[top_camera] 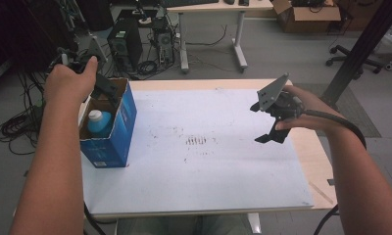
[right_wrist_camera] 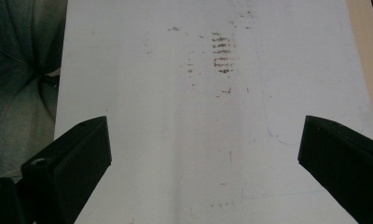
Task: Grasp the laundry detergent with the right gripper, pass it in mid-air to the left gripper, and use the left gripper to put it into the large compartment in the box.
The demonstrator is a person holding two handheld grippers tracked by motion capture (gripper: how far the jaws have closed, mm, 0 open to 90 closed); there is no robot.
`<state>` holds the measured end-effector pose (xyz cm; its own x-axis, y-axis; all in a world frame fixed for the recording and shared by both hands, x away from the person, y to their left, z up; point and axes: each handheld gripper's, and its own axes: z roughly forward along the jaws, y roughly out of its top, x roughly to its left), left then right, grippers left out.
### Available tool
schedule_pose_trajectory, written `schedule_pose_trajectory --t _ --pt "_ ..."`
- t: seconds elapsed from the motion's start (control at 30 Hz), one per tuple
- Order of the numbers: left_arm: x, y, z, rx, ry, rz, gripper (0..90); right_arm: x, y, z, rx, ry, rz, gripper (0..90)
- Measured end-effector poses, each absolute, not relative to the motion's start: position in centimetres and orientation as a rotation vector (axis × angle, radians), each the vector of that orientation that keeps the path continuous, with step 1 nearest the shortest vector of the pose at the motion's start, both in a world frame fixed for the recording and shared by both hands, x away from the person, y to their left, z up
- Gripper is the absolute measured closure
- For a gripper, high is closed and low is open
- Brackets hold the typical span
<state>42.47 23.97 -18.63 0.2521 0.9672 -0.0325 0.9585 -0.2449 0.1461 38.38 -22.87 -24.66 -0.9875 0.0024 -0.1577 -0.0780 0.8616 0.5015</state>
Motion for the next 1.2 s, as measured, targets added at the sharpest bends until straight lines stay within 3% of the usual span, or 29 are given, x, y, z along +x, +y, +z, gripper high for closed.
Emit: schedule_pose_trajectory --t 0.23,0.8,1.2 --pt "42.7 21.6 -17.9 2.466 1.743 0.136 4.3 38.4 -23.2 -24.7 -0.045 2.874 0.782 2.7" --pt "42.4 12.5 -16.1 2.783 1.323 0.252 4.5 38.4 -24.0 -25.1 -0.013 2.888 0.768 2.7" --pt "41.8 10.5 -16.1 2.91 0.904 0.096 4.5 38.5 -24.7 -25.1 -0.008 2.92 0.712 2.7"
